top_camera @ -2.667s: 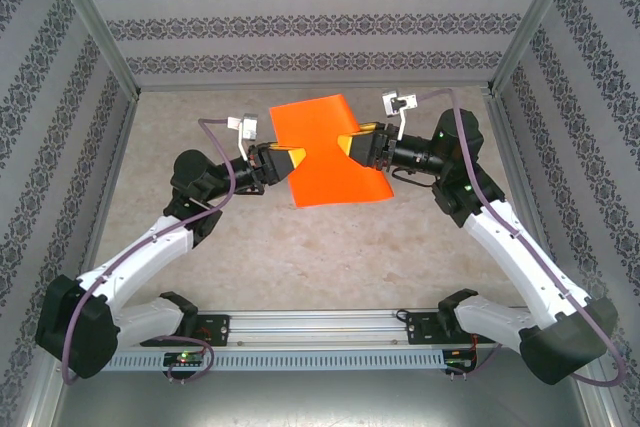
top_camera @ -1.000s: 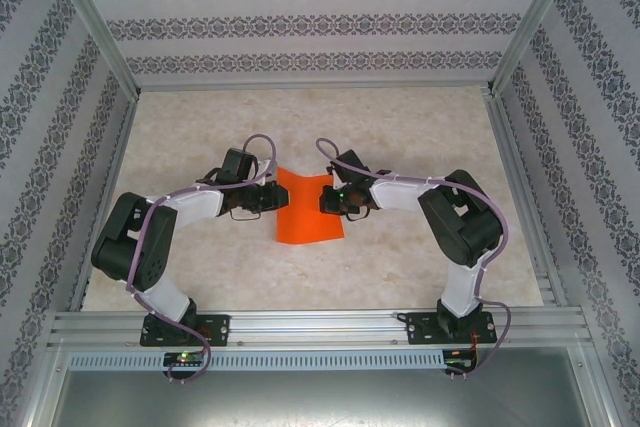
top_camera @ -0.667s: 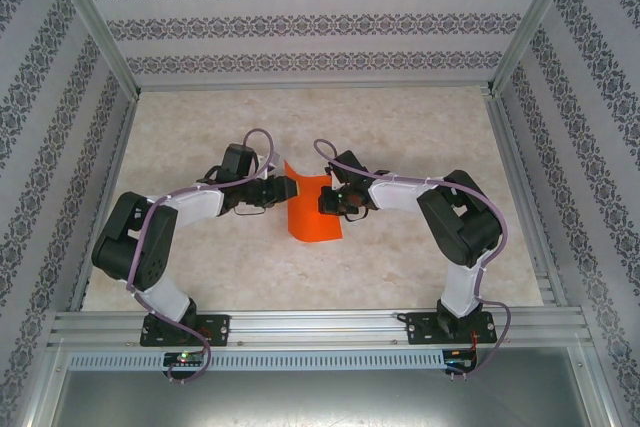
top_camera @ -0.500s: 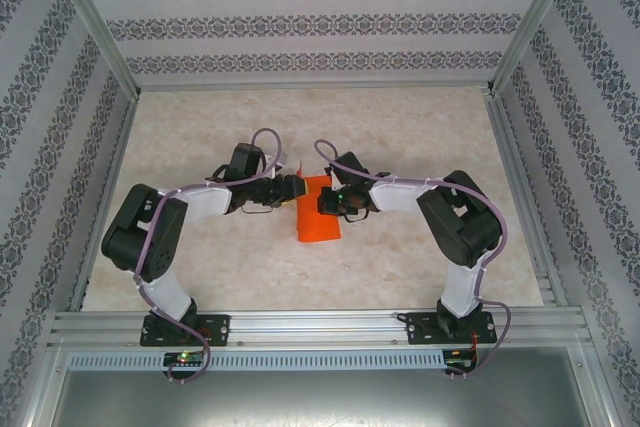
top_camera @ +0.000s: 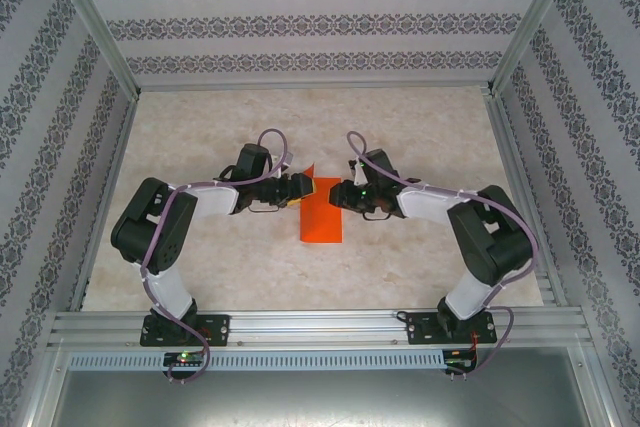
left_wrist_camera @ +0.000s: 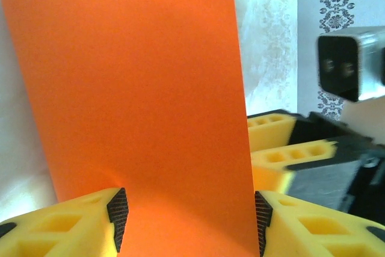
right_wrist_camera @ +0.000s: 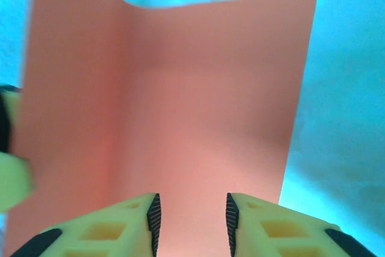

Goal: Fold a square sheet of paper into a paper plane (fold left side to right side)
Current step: First fold in half a square sheet of paper at the center of the table.

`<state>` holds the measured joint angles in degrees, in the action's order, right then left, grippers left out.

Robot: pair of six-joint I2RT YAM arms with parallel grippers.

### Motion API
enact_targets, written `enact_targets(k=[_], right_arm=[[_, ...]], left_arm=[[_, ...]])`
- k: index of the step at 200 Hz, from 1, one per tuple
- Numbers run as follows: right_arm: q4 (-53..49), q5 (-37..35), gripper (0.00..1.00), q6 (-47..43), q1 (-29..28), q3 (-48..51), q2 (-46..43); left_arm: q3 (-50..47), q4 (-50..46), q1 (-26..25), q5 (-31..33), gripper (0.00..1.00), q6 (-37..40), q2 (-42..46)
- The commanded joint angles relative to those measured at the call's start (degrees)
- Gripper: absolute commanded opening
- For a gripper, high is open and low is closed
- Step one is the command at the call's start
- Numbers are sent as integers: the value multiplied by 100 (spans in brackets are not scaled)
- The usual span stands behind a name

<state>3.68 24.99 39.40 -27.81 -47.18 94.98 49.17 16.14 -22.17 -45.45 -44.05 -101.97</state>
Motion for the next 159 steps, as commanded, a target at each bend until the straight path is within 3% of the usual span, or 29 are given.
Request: enact_targets(k=[1, 23, 62, 99, 159], right_arm=[[358, 381, 42, 174, 56, 119, -242], [711, 608, 49, 479, 122, 187, -244], [2336, 1209, 60, 1575, 310, 495, 13], [2112, 1054, 64, 1660, 319, 355, 249], [1910, 1098, 45, 1714, 231, 238, 560]], left_arm=[[137, 245, -94, -94, 60, -29, -99], [157, 264, -123, -95, 61, -42, -138], [176, 254, -146, -95, 61, -36, -147], [167, 218, -146, -64, 59, -31, -147], [162, 200, -147, -24, 56, -22, -156]])
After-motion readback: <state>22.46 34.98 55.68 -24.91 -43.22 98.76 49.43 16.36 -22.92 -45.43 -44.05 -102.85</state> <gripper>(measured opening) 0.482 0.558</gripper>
